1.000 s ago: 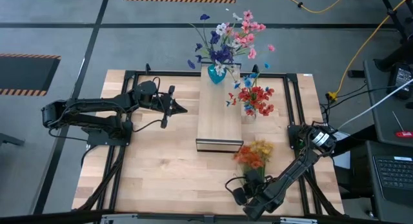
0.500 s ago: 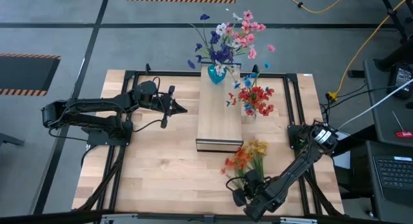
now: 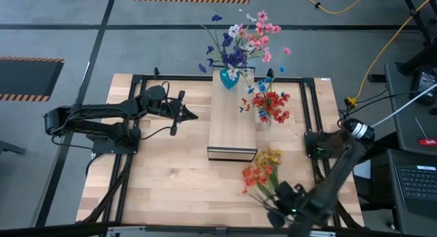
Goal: Pick and place flowers into a vace then onto a shelf
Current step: Put the orange flowers into the transparent vase
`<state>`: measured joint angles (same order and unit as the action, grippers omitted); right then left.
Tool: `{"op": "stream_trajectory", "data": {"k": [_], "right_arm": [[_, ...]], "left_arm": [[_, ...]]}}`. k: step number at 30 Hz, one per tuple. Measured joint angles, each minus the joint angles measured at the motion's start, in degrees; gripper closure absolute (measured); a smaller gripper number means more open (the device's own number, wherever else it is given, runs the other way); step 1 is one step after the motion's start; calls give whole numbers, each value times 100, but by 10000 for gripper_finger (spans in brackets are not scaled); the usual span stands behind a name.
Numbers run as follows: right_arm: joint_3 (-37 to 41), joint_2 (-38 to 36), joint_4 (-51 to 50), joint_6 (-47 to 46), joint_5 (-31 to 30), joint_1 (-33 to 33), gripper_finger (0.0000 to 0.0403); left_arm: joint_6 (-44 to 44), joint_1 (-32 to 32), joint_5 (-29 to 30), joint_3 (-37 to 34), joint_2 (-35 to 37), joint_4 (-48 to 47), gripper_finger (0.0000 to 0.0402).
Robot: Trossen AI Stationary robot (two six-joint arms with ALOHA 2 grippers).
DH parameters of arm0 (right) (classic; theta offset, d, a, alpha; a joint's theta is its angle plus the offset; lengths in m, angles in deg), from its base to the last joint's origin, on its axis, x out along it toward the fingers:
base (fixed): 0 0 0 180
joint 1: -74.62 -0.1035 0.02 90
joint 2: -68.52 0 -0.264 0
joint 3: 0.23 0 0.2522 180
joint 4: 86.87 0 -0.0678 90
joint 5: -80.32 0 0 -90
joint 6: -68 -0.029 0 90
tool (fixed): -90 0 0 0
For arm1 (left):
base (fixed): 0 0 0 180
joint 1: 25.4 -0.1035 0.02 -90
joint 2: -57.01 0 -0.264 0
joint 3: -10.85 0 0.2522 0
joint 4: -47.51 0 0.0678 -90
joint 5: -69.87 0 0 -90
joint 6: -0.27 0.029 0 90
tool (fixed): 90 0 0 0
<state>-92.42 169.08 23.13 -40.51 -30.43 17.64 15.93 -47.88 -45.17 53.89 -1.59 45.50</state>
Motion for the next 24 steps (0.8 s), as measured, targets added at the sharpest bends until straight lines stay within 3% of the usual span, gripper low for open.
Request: {"op": "stream_trajectory", "data": {"k": [18,24], "right_arm": [[0,-1212,-1427,534,-2644,-1290,401],[0,-1249,-2227,408,-3986,-1488,401]], "left_arm": [[-160,-1,0,1,0,1,400],[-159,-2,-1,1,0,2,395]]}}
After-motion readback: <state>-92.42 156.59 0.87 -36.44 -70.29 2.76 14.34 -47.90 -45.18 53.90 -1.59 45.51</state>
